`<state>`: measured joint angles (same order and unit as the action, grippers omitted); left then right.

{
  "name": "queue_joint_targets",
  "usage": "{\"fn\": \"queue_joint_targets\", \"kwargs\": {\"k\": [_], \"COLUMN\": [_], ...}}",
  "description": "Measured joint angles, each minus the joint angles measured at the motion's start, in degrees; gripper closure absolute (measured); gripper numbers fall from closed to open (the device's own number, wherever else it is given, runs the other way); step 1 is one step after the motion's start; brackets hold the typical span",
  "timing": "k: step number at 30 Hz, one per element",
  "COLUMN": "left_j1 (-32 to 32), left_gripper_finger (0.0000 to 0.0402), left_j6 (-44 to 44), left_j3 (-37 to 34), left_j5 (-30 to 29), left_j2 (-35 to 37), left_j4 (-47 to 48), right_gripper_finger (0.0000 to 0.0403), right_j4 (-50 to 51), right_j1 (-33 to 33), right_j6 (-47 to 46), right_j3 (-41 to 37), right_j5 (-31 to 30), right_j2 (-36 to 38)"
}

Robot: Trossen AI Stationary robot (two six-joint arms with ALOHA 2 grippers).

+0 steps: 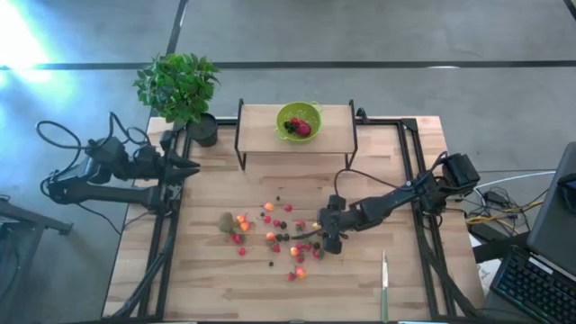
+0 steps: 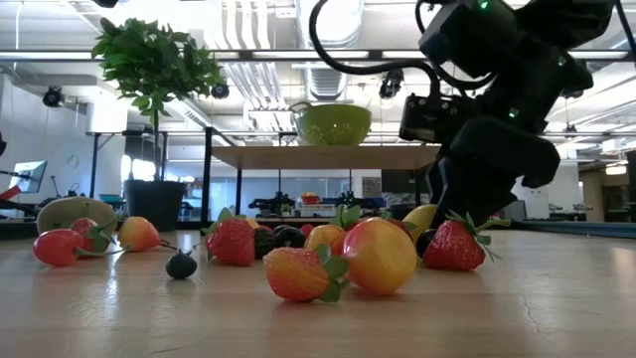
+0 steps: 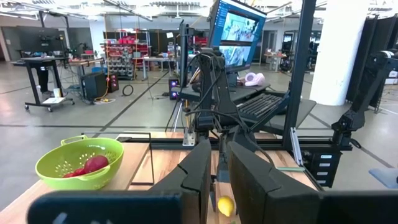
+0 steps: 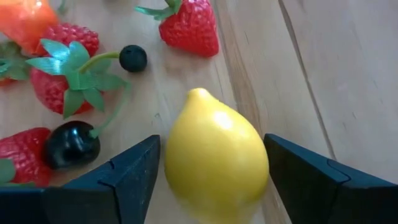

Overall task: Pick & Place Fruit
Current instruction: Put the yellow lemon into the green strainer bowl on the shelf

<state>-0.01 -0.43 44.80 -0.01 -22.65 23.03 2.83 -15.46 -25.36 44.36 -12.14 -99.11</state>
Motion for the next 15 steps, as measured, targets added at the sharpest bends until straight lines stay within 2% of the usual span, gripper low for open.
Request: {"fn": "queue_joint_targets", "kwargs": {"k": [10, 15], "left_j1": [0.0, 0.0], "left_gripper_finger": [0.0339, 0.0339], "left_j6": [0.0, 0.0], "left_j3": [0.0, 0.0], "left_j5": [0.0, 0.0], "left_j2": [0.0, 0.0], "left_j4": [0.0, 0.0], "right_gripper_finger": [0.0199, 0.0204], "right_j4": [0.0, 0.1], "right_j1": [0.0, 0.0], "right_j6": [0.0, 0.3], "right_j3": [0.0, 0.1], "right_j5": [0.2, 0.6], "right_j2": [0.0, 0.1]}}
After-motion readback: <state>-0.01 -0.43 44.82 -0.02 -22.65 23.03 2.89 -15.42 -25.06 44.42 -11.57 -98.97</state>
